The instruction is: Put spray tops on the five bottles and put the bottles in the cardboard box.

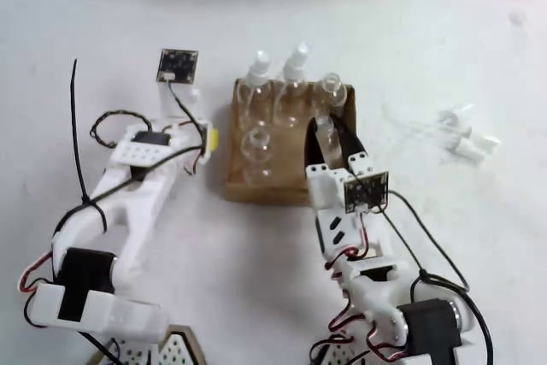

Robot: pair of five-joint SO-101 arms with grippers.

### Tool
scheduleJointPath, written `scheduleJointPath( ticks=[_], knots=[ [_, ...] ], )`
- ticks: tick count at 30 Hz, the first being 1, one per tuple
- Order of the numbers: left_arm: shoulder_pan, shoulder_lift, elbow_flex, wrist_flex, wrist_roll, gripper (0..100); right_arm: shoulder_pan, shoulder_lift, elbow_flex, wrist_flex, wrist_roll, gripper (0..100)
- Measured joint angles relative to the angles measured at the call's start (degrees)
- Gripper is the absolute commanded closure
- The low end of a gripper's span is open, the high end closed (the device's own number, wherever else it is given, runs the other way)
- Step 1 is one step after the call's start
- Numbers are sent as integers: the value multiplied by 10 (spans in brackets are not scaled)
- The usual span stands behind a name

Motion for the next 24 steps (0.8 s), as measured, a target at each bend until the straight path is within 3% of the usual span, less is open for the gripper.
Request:
scheduleJointPath(
  ticks=[14, 20, 24],
  knots=[
    [0, 0, 0, 0, 0, 812, 0, 1, 0, 0, 0, 976],
    [0, 0, 0, 0, 0, 812, 0, 1, 0, 0, 1, 863],
    [0, 0, 0, 0, 0, 812, 0, 1, 5, 0, 1, 869]
  ],
)
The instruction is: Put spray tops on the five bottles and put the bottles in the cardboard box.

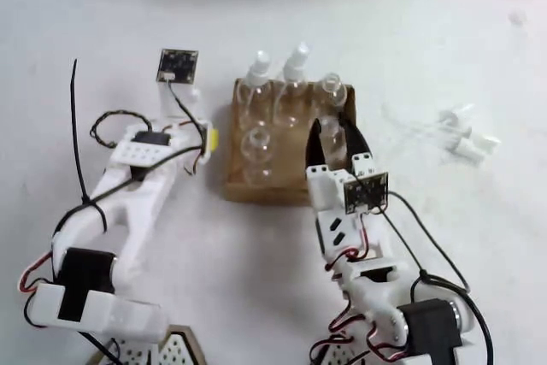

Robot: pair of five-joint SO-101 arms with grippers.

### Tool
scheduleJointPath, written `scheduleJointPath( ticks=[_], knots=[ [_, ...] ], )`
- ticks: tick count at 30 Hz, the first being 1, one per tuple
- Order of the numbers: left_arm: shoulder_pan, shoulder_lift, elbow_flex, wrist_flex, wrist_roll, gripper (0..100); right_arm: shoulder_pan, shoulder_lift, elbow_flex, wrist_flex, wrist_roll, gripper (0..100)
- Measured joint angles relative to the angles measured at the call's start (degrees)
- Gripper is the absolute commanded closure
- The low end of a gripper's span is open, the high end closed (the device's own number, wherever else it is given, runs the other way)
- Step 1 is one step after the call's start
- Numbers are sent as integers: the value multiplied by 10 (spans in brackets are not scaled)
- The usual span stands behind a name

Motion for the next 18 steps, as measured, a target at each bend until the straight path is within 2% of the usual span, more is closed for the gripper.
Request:
scheduleJointPath(
  ticks=[18],
  knots=[
    [0, 0, 0, 0, 0, 812, 0, 0, 5, 5, 0, 868]
  ],
)
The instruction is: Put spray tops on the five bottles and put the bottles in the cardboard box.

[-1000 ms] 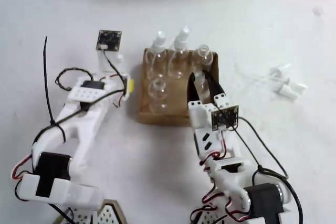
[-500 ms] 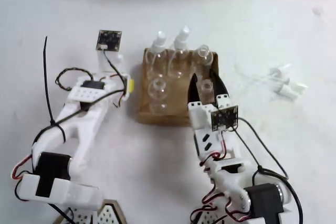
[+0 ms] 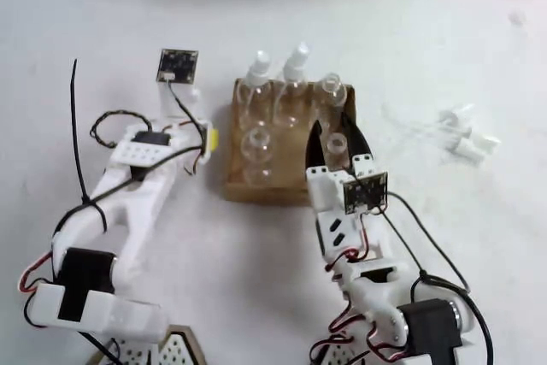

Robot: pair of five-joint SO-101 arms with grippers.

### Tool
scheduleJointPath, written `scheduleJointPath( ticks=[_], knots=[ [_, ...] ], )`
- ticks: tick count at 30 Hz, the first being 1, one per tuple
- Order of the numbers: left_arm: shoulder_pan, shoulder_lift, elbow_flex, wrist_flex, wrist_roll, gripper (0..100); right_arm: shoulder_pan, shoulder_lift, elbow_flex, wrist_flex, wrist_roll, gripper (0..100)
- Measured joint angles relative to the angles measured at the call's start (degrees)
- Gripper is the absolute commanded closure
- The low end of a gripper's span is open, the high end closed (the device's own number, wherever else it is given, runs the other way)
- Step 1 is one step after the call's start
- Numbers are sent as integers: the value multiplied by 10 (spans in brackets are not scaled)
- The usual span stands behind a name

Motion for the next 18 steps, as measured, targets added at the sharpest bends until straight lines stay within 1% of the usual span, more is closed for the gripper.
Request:
scheduleJointPath(
  ticks=[2, 7, 18],
  knots=[
    [0, 0, 0, 0, 0, 812, 0, 0, 9, -3, 0, 868],
    [0, 0, 0, 0, 0, 812, 0, -31, 35, -62, 0, 868],
    [0, 0, 0, 0, 0, 812, 40, -137, 36, 16, 0, 871]
  ],
)
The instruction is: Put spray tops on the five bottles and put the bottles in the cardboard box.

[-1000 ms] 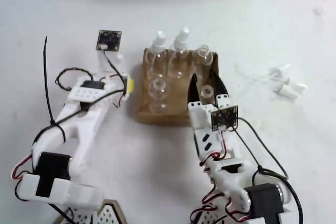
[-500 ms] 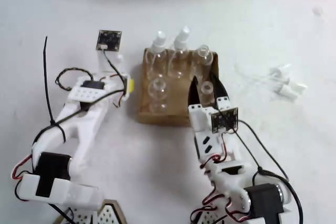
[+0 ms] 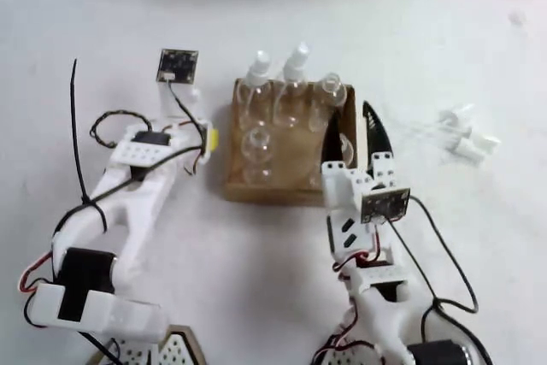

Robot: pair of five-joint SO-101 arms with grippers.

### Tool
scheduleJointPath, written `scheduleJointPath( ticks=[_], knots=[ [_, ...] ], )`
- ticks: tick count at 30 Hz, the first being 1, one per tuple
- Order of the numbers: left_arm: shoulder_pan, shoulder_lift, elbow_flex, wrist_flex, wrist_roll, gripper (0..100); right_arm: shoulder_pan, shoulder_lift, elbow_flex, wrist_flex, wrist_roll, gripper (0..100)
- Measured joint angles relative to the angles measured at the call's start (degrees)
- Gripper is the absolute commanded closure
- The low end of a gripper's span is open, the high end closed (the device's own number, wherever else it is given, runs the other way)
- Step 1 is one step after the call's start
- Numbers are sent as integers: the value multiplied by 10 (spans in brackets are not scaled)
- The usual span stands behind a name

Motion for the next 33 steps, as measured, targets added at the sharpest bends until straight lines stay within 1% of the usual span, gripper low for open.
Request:
scheduleJointPath(
  ticks=[7, 13, 16, 21, 25, 28, 29, 33],
  knots=[
    [-1, 0, 0, 0, 0, 812, 41, -108, 1, 80, 0, 872],
    [0, 0, 0, 0, 0, 812, 85, -246, 3, 217, 0, 872],
    [0, 0, 0, 0, 0, 812, 113, -331, 4, 318, 0, 872],
    [-1, 0, 0, 0, 0, 812, 158, -493, 5, 521, 0, 868],
    [0, 0, 0, 0, 0, 812, 163, -624, 11, 688, 0, 868],
    [0, 0, 0, 0, 0, 812, 161, -706, 12, 789, 0, 868],
    [0, 0, 0, 0, 0, 812, 161, -715, 12, 804, 0, 868],
    [0, 0, 0, 0, 0, 812, 161, -711, 12, 804, 0, 868]
  ],
)
